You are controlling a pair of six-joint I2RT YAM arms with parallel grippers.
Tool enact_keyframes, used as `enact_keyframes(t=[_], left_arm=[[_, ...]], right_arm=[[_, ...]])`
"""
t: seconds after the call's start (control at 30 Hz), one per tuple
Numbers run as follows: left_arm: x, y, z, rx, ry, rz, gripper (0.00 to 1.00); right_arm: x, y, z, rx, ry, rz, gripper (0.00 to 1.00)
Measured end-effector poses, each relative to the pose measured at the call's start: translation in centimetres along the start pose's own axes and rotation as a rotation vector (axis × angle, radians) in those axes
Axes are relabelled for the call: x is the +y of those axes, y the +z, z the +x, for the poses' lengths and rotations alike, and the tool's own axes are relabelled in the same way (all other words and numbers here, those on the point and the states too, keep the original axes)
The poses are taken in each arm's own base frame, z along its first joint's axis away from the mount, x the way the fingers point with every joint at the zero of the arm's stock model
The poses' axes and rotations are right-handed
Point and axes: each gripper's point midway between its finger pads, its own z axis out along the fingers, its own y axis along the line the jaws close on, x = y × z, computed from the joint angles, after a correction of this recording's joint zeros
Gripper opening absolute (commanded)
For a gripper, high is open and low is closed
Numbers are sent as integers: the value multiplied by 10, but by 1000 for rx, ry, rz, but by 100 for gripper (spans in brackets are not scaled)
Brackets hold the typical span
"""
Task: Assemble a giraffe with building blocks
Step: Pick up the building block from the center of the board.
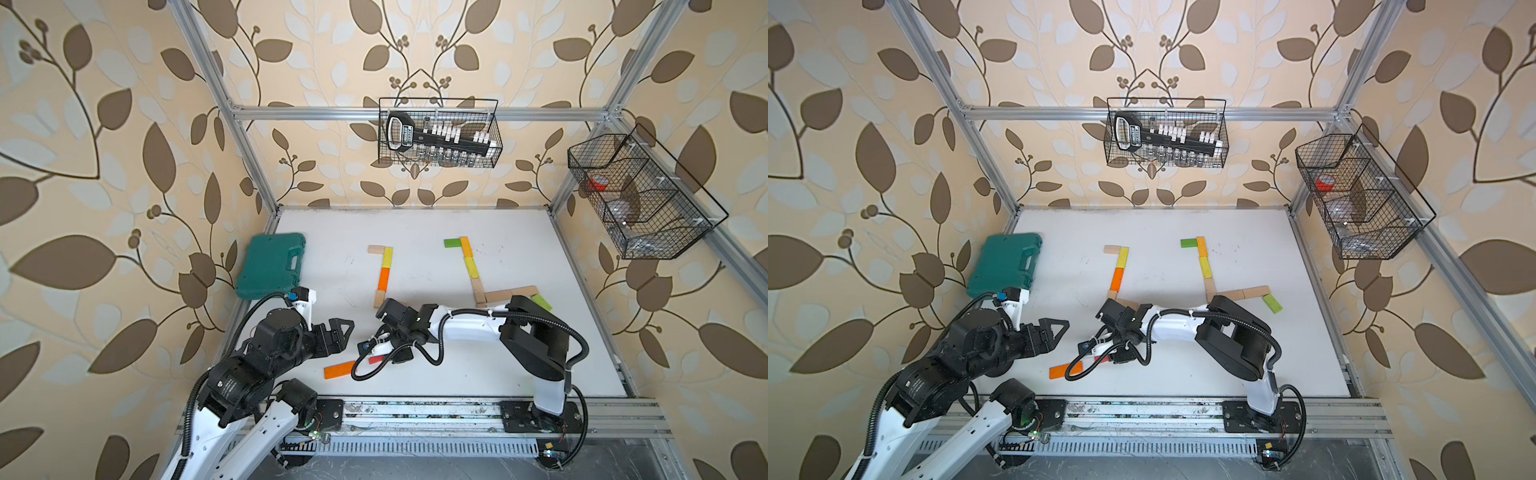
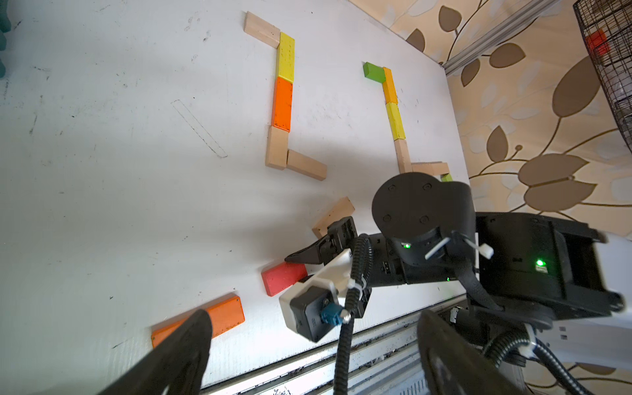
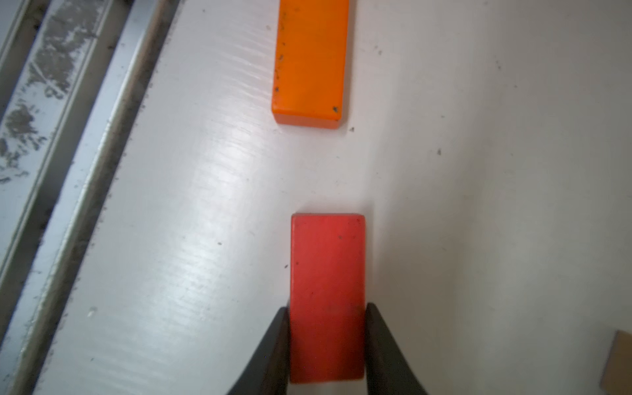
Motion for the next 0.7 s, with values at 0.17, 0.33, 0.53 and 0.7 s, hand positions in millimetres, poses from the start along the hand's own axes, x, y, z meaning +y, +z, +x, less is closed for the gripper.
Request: enact_keyframes(t=[0.17, 0.33, 0.53, 0.7], left_arm=[[0, 0, 0, 1, 0, -1, 94], [0, 1, 0, 4, -1, -3, 94], [1, 3, 0, 13, -2, -10, 94], [0, 6, 0, 24, -4, -11, 94]], right_arm=[[3, -10, 13, -23, 64, 8, 8], [10, -27, 8, -76, 95, 15, 0], [-1, -66, -14, -201, 116, 87, 0], [-29, -105, -4, -262, 187, 194, 0]])
